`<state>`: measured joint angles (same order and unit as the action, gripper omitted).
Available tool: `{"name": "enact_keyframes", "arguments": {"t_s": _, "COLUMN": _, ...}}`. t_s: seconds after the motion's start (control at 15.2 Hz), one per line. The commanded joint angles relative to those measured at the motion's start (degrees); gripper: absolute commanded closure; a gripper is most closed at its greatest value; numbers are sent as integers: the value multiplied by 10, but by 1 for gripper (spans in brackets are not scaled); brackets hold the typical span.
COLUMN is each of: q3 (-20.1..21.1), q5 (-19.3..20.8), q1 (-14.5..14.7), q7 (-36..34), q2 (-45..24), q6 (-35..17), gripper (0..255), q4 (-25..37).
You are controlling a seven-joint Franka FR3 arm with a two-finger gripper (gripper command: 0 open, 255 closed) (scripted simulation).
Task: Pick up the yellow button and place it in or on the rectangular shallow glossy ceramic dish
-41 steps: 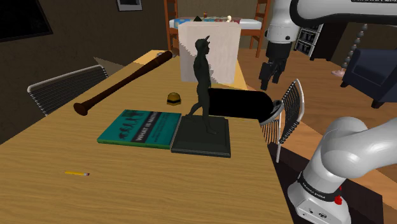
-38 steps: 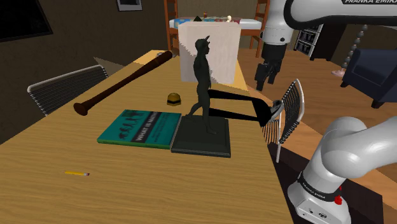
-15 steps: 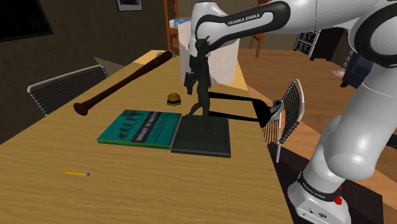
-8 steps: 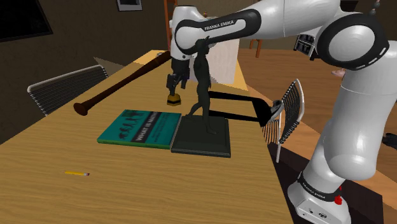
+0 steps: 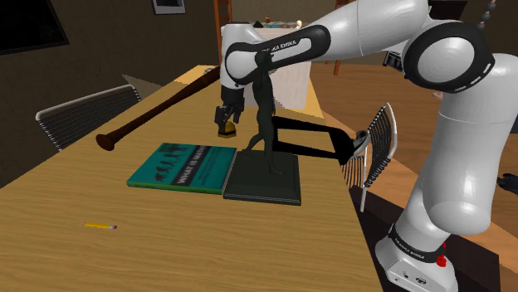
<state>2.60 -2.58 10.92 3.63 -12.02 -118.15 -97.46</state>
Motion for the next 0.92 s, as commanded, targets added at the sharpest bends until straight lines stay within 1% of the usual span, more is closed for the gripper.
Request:
{"name": "enact_keyframes", "arguments": {"t_s": 0.0, "q3": 0, "q5": 1, "q1": 0, "q7": 0, "q2": -3, "q6": -3, "gripper": 0, "q4": -3}}
{"name": "enact_keyframes", "arguments": {"t_s": 0.4, "q3": 0, "q5": 1, "q1": 1, "q7": 0, "q2": -3, "q6": -3, "gripper": 0, "q4": -3}}
{"name": "enact_keyframes", "arguments": {"t_s": 0.46, "q3": 0, "q5": 1, "q1": 1, "q7": 0, "q2": -3, "q6": -2, "gripper": 255, "q4": -3}}
{"name": "enact_keyframes", "arguments": {"t_s": 0.86, "q3": -1, "q5": 0, "q1": -1, "q7": 3, "q2": 1, "q6": -6, "gripper": 255, "q4": -11}}
